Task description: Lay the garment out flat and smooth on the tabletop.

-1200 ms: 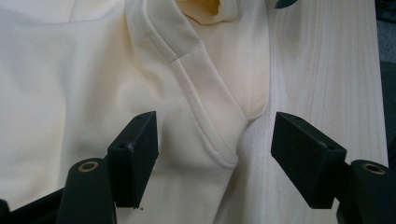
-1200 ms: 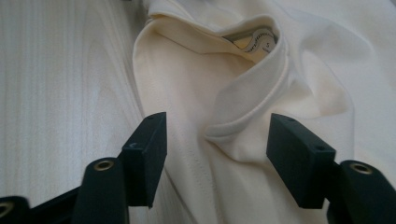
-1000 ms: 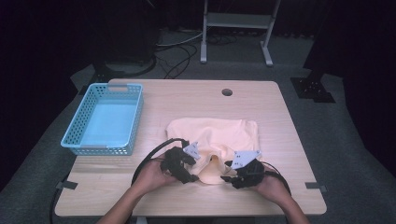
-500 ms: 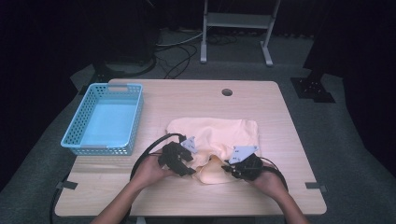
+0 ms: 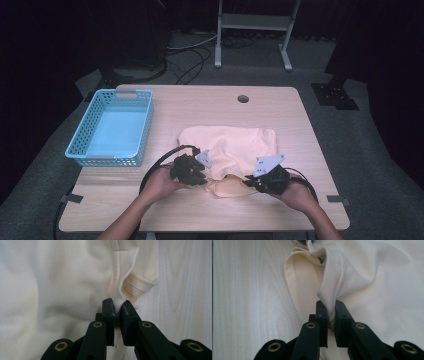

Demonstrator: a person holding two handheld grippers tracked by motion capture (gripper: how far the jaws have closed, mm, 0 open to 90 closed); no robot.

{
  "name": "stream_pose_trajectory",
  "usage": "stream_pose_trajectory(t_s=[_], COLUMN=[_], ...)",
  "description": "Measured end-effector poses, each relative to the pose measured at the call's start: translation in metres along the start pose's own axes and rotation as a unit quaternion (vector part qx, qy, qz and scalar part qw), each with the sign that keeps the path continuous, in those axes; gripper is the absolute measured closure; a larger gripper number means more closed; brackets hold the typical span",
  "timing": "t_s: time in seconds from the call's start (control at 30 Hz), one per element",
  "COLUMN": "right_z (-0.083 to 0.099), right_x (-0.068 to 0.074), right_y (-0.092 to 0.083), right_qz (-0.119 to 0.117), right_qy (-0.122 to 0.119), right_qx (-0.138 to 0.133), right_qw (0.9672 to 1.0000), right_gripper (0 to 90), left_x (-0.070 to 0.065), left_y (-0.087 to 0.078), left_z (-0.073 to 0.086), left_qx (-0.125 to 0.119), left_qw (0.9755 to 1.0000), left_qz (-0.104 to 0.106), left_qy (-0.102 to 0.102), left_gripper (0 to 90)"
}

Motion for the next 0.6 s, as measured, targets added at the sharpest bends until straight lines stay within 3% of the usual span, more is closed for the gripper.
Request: stream_pose_trajectory(t_s=[0.37, 0.6], right_z=[0.006, 0.006], right_x=[0.011, 0.021], right_y=[-0.007, -0.01], right_qz=[-0.032, -0.062], right_qy=[0.003, 0.0], right_qx=[-0.007, -0.013], right_qw=[0.9995, 0.998], right_gripper=[83.4, 83.3], left_x=[-0.011, -0.026], left_y=[-0.007, -0.013], left_z=[0.006, 0.011], left_qx=[0.005, 0.004], left_qw=[0.9994, 0.9983], left_qz=[0.035, 0.058], left_qy=[-0.005, -0.001], left_gripper=[83.8, 83.7])
Point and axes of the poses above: each handheld gripper's, and its own axes: y roughly forward along the jaws, z roughly out of its underside, x roughly to its left, the point moved 6 cm from there along y, roughly forward along the jaws, and after that the axes turned 6 degrees about z, right-handed, at the moved point
